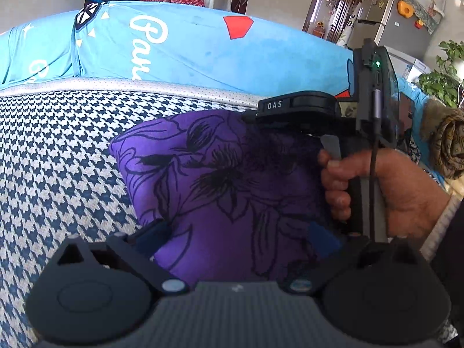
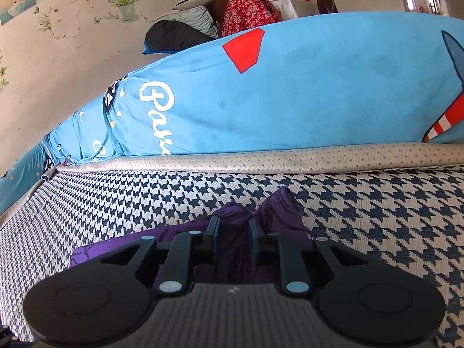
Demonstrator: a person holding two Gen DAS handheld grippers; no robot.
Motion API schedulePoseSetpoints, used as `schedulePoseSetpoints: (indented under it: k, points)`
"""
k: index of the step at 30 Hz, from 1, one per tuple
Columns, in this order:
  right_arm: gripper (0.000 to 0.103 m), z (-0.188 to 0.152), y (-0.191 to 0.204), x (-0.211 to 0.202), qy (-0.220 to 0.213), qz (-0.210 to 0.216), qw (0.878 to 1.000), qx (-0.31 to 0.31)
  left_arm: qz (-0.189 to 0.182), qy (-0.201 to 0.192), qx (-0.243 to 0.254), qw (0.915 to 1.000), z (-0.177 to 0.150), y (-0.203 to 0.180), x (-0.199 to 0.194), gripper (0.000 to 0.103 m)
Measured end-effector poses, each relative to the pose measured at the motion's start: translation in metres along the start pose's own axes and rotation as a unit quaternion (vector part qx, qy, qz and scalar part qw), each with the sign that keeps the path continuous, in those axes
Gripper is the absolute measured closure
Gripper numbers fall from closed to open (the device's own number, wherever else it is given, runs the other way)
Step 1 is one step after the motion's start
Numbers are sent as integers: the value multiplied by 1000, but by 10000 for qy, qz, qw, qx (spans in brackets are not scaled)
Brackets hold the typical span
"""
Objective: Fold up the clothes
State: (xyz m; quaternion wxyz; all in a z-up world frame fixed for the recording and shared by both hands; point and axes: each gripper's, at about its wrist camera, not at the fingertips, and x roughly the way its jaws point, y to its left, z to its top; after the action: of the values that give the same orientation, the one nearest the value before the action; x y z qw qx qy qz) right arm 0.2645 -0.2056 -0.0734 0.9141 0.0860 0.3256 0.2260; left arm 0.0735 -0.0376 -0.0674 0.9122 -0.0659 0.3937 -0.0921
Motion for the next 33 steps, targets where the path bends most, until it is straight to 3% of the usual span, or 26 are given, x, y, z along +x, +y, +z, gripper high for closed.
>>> schedulePoseSetpoints:
  k: [6, 14, 18, 25, 31, 33]
  points:
    - [84, 8, -3, -5, -18, 101, 9999, 130, 128, 146, -62, 9998, 2, -2, 10, 0]
    - [83, 15, -10, -64, -175, -116, 9996, 192, 80, 107, -310, 9994, 10, 0, 3, 0]
    - [83, 2, -6, -84, -57, -66, 9998, 202, -84, -55, -527, 9986, 16, 8, -7, 0]
    - [83, -23, 4, -114, 218, 21, 9997, 121, 241, -16, -609, 9979, 18, 18, -11, 0]
    - [84, -39, 0, -93, 652, -557, 9962, -154, 302, 285, -1014, 9940, 17, 34, 4, 0]
    - [95, -43, -8, -87, 664, -642, 9956, -137, 279, 369, -1096, 9929, 15, 39, 9, 0]
